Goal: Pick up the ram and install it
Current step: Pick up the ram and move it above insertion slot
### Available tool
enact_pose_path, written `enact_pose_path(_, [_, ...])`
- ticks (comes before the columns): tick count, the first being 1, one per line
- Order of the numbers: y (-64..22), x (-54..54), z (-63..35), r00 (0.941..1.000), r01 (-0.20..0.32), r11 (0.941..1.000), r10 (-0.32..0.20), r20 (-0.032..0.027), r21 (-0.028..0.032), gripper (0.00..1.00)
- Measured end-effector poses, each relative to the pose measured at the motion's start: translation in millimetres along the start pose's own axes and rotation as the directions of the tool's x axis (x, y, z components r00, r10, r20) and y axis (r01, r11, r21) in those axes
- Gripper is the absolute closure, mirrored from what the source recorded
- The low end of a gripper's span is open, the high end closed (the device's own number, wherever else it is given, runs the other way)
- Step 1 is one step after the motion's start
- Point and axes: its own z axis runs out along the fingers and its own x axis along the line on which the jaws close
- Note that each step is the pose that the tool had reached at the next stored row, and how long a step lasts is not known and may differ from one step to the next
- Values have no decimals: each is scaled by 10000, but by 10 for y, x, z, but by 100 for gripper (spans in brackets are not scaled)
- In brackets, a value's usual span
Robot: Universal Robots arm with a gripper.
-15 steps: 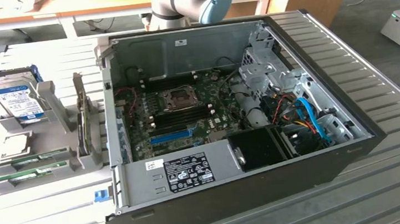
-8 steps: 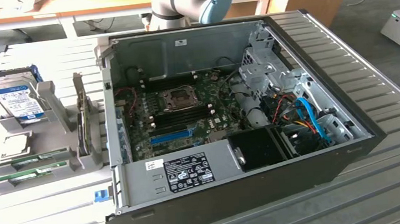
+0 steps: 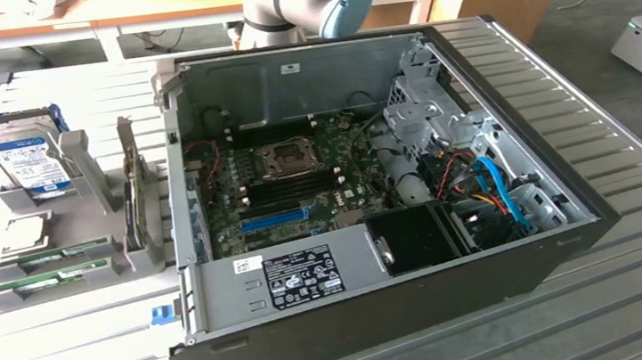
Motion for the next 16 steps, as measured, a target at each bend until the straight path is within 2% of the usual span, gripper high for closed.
enact_pose_path(4, [0,0,0,9981,617,9981,-617,-28,-13,89])
enact_pose_path(7, [0,0,1,9940,1097,9940,-1097,-49,-24,89])
enact_pose_path(10, [0,0,1,9874,1584,9874,-1584,-70,-36,89])
enact_pose_path(14, [0,0,2,9747,2233,9747,-2234,-97,-54,89])
enact_pose_path(16, [0,0,1,9721,2344,9721,-2345,-101,-58,89])
